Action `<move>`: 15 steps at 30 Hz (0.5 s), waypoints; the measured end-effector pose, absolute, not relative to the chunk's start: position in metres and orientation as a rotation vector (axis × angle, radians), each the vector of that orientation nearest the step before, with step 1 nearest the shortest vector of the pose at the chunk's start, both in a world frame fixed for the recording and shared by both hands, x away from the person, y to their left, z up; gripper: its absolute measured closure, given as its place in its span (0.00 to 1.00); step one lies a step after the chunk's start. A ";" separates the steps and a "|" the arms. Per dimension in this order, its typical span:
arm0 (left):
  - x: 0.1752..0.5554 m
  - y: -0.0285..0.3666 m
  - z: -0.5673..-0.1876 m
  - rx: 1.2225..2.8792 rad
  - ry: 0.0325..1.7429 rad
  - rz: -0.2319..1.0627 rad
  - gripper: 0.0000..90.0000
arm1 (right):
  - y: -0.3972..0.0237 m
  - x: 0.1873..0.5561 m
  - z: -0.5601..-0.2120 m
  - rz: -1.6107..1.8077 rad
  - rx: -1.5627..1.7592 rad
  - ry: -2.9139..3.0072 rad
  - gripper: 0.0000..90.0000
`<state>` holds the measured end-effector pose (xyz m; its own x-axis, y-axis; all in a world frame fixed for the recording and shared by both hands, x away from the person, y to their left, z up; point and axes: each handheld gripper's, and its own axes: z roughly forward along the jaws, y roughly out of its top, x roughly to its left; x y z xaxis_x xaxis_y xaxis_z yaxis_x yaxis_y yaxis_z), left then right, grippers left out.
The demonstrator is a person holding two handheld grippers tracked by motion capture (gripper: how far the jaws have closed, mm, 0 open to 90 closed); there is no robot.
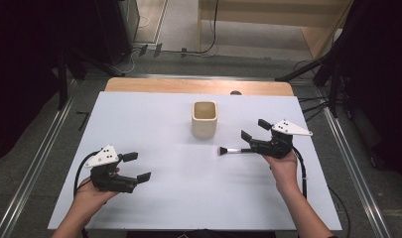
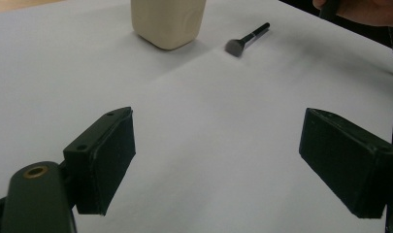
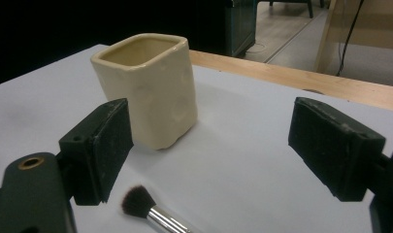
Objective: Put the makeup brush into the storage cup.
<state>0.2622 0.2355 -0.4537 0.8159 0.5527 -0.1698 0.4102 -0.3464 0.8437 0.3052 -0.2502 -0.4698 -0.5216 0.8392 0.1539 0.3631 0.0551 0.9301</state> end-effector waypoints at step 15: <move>0.263 0.236 -0.454 1.986 0.720 0.174 0.16 | -0.245 0.339 -0.471 1.428 1.159 1.899 0.20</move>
